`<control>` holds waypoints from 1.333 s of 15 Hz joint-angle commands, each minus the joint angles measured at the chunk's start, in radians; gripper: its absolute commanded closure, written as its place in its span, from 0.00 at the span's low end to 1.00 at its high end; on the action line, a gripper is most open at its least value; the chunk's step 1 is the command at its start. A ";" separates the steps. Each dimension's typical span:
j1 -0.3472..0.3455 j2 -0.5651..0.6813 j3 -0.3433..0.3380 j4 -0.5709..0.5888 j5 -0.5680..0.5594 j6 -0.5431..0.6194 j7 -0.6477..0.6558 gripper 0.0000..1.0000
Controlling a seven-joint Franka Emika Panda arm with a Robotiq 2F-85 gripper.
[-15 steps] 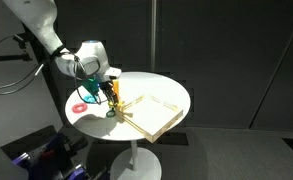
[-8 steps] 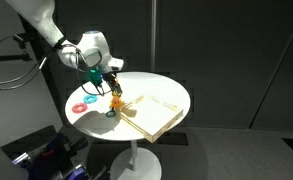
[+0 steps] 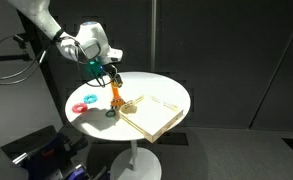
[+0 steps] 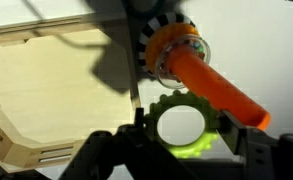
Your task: Move the orange block to the table, then place the yellow bracelet on it
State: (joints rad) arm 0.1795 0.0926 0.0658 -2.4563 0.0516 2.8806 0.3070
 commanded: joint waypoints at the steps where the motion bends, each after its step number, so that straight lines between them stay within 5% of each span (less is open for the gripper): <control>1: -0.016 -0.034 0.021 0.014 0.030 -0.017 -0.017 0.51; 20: -0.019 0.025 0.049 0.057 0.096 -0.001 -0.046 0.51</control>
State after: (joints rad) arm 0.1793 0.0903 0.0895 -2.4372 0.0867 2.8821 0.3053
